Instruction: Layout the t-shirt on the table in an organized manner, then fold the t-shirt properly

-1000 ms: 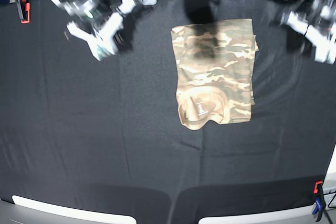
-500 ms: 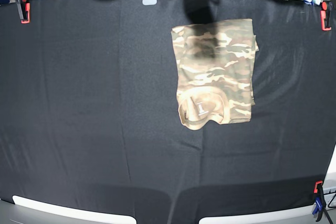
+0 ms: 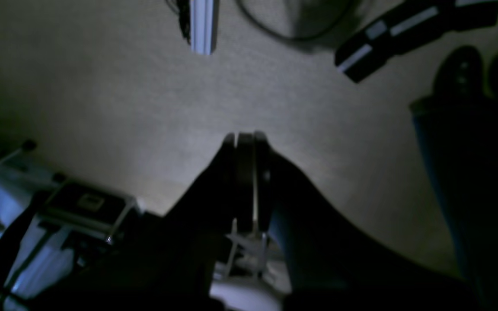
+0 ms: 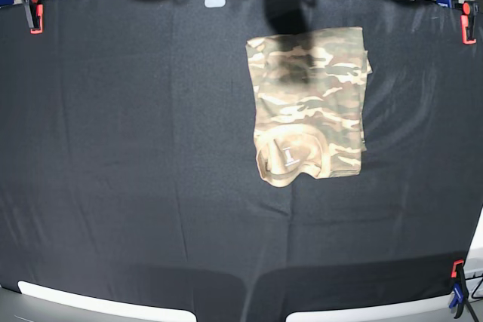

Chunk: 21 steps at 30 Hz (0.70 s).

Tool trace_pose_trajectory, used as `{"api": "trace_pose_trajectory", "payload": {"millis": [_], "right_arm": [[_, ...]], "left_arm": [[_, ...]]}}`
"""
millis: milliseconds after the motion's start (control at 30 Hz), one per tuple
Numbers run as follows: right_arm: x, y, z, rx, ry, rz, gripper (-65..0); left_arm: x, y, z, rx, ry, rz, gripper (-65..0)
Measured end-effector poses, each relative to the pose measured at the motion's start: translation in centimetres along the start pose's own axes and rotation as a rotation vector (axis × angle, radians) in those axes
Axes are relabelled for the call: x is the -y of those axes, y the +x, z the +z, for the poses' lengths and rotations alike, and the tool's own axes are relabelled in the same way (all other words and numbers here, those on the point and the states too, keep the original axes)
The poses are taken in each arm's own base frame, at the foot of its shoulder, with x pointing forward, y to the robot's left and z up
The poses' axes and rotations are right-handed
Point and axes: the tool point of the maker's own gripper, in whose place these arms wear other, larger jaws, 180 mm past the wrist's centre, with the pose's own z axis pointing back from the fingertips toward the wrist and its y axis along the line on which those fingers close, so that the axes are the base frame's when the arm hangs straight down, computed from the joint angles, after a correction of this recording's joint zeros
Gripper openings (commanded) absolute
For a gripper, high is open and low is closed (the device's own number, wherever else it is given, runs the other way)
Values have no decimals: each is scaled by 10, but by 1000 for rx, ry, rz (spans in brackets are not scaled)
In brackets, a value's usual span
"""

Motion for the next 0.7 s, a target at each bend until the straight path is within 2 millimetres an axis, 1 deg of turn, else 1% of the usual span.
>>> {"api": "trace_pose_trajectory", "payload": {"millis": [67, 133, 167, 233, 300, 367, 433, 533, 633, 700], "right_arm": [[4, 13, -13, 34, 15, -29, -650], [7, 27, -26, 67, 31, -62, -650], [8, 36, -32, 92, 38, -81, -650], [12, 46, -42, 121, 47, -116, -650], [18, 50, -51, 130, 50, -155, -650], [22, 54, -58, 131, 54, -195, -650], [24, 58, -61, 121, 58, -220, -650], [25, 69, -62, 123, 69, -228, -650], [24, 82, -58, 151, 87, -213, -650], [25, 87, -57, 161, 86, -212, -650]], "left_arm": [[2, -18, -11, -37, 5, 13, -650], [11, -36, -23, -72, -1, 39, -650], [19, -42, -30, -86, -12, 46, -650], [38, -53, -44, -111, -39, 51, -650], [64, -60, -57, -129, -82, 44, -650], [87, -61, -69, -138, -108, 47, -650], [98, -57, -80, -130, -91, 56, -650], [108, -49, -89, -113, -79, 63, -650], [121, -47, -94, -119, -102, 37, -650], [127, -43, -97, -115, -108, 31, -650]]}}
